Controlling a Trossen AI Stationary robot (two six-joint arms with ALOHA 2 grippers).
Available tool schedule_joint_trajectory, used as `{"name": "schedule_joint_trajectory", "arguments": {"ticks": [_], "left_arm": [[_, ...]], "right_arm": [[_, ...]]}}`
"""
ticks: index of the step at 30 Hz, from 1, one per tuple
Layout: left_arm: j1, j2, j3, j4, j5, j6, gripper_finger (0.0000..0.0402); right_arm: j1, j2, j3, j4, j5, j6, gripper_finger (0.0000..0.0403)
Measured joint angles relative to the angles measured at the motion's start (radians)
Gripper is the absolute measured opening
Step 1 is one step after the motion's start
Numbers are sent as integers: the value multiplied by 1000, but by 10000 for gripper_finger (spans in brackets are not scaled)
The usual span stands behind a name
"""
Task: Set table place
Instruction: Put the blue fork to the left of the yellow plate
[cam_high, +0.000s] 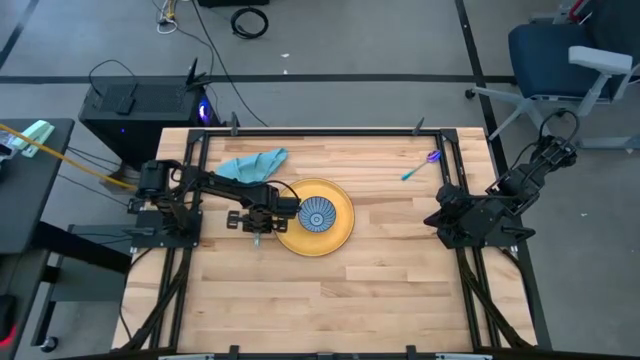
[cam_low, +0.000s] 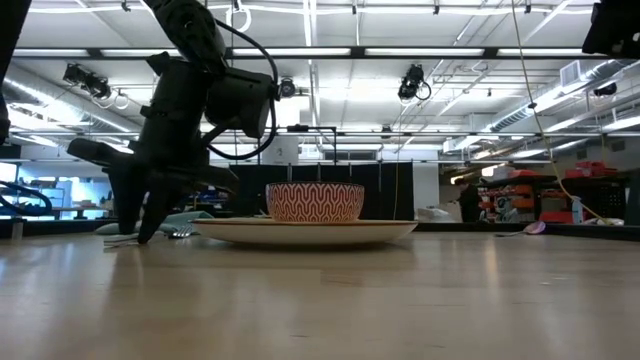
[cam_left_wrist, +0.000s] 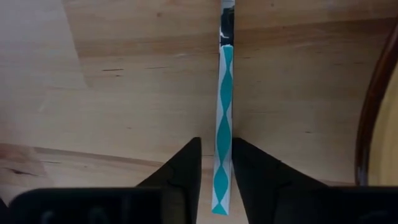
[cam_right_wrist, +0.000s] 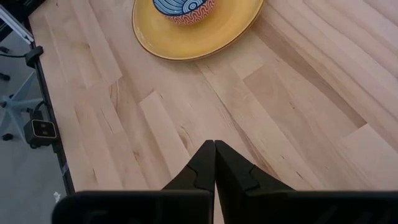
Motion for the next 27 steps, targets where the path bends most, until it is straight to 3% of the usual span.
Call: {"name": "schedule_joint_trajectory", "arguments": {"ticks": [17, 27], "left_arm": [[0, 0, -1, -5, 2, -1, 138], [-1, -8, 26, 22, -7, -5, 139]], "right_arm": [[0, 0, 0, 0, 0, 0, 12], [0, 0, 0, 0, 0, 0, 12]]}}
